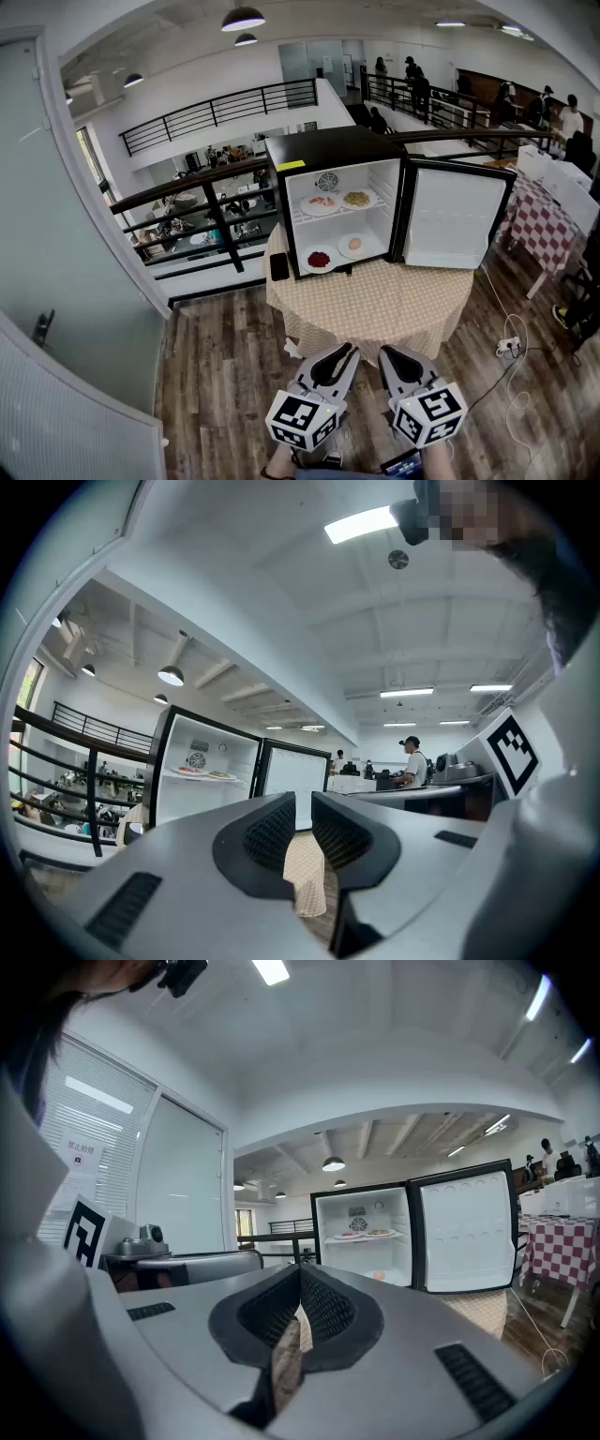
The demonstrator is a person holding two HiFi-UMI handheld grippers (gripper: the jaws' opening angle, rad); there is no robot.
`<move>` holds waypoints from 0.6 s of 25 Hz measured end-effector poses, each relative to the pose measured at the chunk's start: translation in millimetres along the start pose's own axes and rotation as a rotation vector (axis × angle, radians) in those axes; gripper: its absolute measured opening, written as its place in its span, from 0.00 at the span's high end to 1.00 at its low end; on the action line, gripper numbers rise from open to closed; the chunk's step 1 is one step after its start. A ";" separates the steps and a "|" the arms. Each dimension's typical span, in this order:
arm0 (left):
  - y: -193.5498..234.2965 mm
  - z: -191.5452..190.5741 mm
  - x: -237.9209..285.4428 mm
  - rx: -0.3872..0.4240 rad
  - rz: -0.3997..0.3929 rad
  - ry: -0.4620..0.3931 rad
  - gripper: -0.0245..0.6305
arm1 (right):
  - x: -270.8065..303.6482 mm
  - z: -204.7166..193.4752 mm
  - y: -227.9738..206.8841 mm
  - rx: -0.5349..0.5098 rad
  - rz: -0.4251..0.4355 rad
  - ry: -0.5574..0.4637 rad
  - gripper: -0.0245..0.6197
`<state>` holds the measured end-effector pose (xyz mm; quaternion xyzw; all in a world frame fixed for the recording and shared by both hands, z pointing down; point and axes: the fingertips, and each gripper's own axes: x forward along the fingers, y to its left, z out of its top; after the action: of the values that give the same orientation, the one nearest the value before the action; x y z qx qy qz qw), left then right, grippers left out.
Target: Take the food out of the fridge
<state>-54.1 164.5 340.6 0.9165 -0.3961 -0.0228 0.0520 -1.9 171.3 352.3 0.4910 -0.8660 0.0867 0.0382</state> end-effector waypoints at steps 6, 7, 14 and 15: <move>17.1 -2.1 3.9 -0.021 0.003 0.005 0.88 | 14.4 -0.7 -0.1 0.010 -0.008 -0.006 0.93; 19.5 -2.4 4.6 -0.025 0.001 0.005 0.88 | 17.1 -0.3 0.0 0.012 -0.009 -0.009 0.93; 32.7 -6.8 8.7 -0.015 -0.024 0.024 0.88 | 37.7 0.3 1.2 0.052 -0.008 -0.033 0.93; 34.3 -8.0 9.7 -0.010 -0.031 0.028 0.88 | 40.7 -0.3 1.1 0.053 -0.010 -0.033 0.93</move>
<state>-71.6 134.7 352.5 0.9224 -0.3810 -0.0128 0.0619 -23.8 137.5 358.6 0.4977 -0.8613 0.1015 0.0112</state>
